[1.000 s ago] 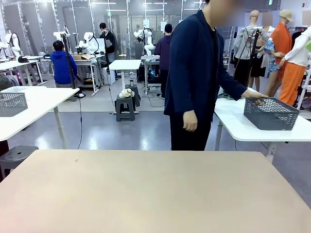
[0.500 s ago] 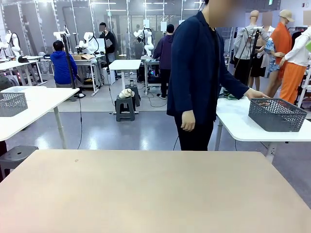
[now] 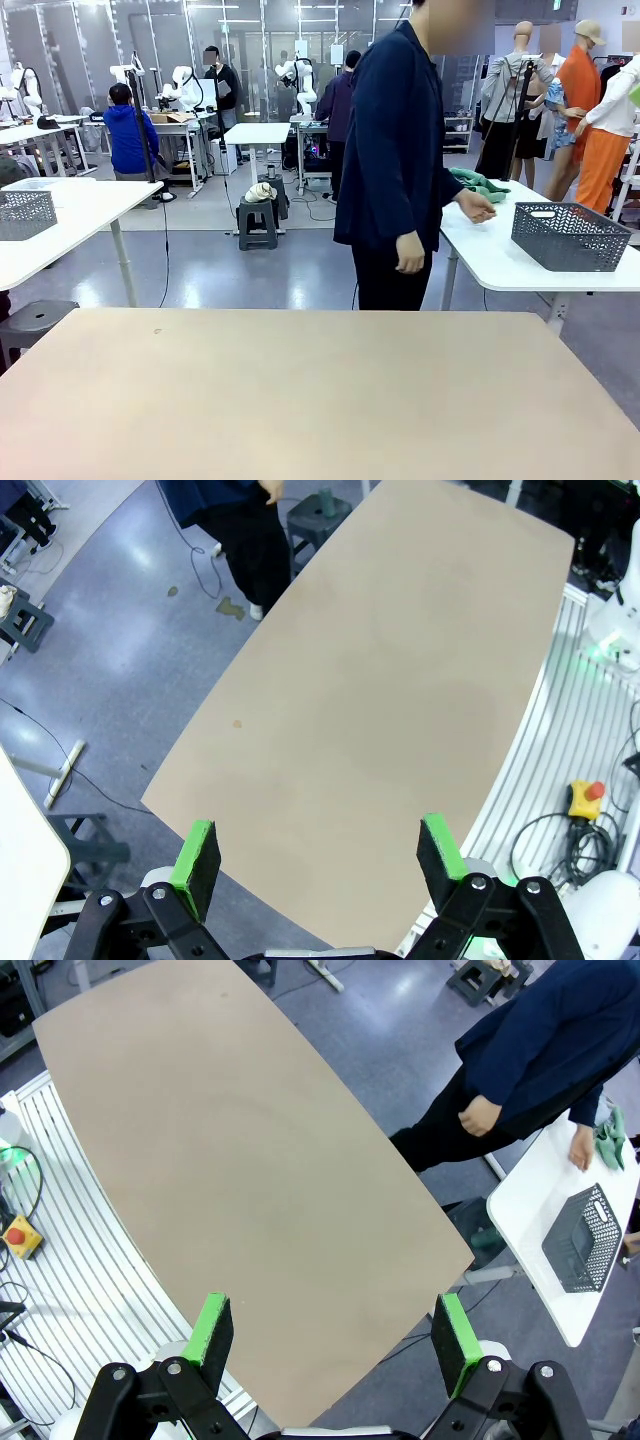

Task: Fold the towels and place them in the basket.
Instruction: When a person lays out a Towel with hook on the table, fold it in half twice.

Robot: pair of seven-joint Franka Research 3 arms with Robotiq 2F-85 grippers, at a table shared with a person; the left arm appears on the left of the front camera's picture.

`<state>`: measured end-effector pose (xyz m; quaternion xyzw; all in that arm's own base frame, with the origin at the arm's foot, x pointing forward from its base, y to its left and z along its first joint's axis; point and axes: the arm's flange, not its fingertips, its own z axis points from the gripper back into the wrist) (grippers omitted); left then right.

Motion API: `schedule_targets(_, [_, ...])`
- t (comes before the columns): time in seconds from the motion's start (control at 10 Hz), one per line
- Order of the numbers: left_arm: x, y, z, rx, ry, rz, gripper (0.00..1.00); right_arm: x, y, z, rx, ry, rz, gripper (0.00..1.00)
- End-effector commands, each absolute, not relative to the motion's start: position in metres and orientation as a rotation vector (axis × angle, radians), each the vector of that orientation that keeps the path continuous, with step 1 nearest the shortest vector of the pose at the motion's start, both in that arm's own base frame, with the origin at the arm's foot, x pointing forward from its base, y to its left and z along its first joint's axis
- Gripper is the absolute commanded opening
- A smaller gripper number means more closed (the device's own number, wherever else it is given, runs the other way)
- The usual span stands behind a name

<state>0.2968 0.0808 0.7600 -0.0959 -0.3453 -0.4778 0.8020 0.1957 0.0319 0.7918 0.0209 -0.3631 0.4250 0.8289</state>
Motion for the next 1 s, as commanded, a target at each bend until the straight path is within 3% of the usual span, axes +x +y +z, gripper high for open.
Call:
schedule_targets(0.0, [0.2964, 0.0807, 0.7601, -0.204, -0.742, -1.031, 1.0, 0.1956, 0.0326, 0.7918, 0.047, -0.771, 0.906, 1.0])
schedule_targets(0.9, [0.2964, 0.0807, 0.7601, -0.204, -0.742, -1.031, 1.0, 0.1956, 0.0326, 0.7918, 0.047, -0.771, 0.906, 1.0])
